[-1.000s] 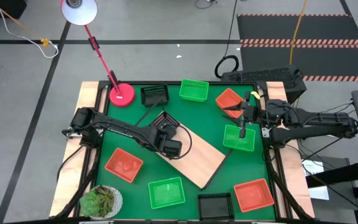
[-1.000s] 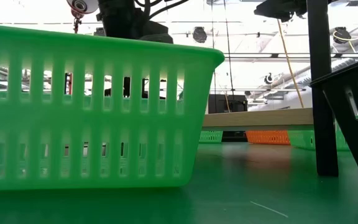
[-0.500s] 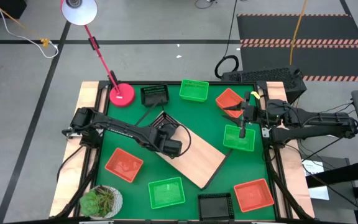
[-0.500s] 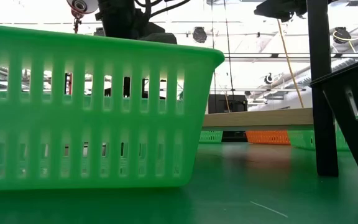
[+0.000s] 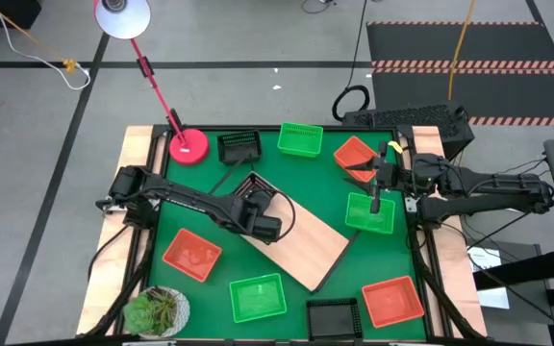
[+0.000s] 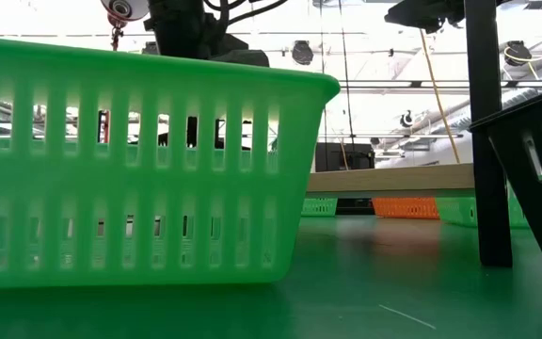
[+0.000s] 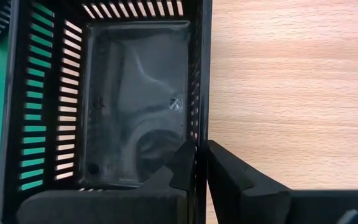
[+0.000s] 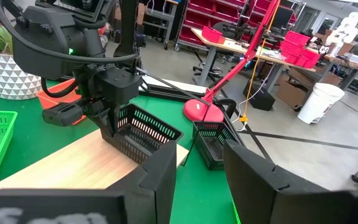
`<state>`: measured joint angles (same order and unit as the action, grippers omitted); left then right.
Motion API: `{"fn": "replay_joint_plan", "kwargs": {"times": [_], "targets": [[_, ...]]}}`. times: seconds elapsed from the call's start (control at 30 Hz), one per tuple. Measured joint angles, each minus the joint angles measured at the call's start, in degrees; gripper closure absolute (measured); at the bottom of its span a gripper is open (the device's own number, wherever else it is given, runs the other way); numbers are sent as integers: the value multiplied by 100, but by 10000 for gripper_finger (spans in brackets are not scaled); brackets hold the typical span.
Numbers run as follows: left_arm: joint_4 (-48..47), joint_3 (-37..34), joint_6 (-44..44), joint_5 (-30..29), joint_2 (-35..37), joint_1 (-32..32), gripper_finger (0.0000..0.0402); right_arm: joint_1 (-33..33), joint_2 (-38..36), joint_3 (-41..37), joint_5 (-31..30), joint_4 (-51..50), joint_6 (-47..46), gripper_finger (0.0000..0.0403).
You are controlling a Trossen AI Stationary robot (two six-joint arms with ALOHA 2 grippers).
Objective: Stack baskets on shelf by color
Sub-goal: Put the middle black bin on the shelf, then stack the bottom black bin on the black bin on the shelf
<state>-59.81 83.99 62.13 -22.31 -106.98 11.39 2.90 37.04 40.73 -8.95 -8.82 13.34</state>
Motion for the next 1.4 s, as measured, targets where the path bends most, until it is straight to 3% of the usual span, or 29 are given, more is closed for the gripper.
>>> {"fn": "replay_joint_plan", "kwargs": {"times": [0.27,0.53,0.67,0.9,1.17,1.3,1.4], "targets": [[2,0,13,5,8,-1,358,0,0,0,0,0,0,277],[-24,67,4,-1,9,4,291,0,0,0,0,2,1,277],[-51,353,-156,-100,9,46,276,1,0,0,0,2,-5,277],[-563,1188,-848,-556,9,188,275,0,19,0,0,1,-234,277],[-931,2094,-2433,-1542,11,683,275,-66,137,0,54,-19,-1108,277],[-1154,2107,-2785,-2079,51,985,275,-536,162,90,143,43,-1534,277],[-1341,2107,-2779,-2159,121,1024,275,-1096,314,444,-130,-290,-1838,277]]}}
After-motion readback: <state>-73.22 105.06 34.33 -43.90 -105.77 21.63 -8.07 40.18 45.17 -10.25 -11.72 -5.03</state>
